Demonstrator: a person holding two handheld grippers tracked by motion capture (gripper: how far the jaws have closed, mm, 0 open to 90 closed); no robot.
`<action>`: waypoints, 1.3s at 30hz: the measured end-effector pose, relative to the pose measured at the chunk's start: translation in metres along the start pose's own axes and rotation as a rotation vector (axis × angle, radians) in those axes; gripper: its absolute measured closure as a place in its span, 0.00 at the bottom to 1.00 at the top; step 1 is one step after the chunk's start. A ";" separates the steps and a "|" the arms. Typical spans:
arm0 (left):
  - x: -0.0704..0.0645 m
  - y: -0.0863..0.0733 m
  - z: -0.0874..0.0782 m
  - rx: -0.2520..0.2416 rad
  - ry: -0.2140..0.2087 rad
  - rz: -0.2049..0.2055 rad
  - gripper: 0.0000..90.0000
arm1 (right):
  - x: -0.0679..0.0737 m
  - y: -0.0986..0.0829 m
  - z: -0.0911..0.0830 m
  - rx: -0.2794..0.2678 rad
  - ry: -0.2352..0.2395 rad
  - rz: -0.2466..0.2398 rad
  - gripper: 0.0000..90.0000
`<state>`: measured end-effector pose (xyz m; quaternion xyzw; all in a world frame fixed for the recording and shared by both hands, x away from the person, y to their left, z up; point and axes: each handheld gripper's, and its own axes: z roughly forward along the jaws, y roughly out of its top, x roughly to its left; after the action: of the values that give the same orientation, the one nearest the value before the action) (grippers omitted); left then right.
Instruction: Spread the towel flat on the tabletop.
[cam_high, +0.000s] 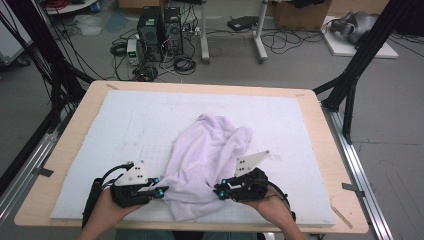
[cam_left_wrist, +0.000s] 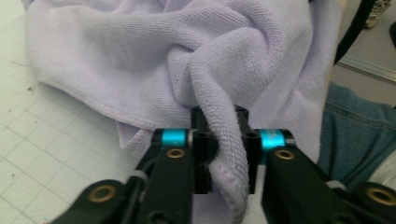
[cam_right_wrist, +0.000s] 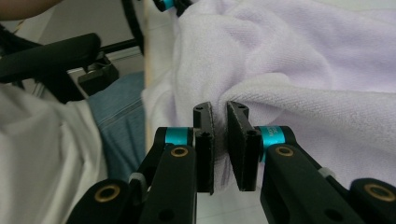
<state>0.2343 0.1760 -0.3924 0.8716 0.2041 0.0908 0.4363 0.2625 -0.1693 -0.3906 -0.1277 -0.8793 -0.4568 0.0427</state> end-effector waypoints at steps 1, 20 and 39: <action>0.000 0.000 -0.001 -0.002 -0.007 0.000 0.79 | 0.001 -0.001 -0.002 0.002 -0.006 -0.005 0.84; 0.084 0.040 0.044 -0.057 0.031 -0.054 0.64 | -0.069 -0.011 0.009 0.090 -0.236 0.101 0.65; 0.094 0.020 0.089 0.179 0.113 -0.019 0.98 | -0.077 -0.021 0.027 0.170 -0.224 0.072 0.97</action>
<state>0.3542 0.1421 -0.4320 0.8985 0.2441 0.1171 0.3455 0.3324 -0.1731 -0.4378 -0.2054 -0.9089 -0.3619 -0.0286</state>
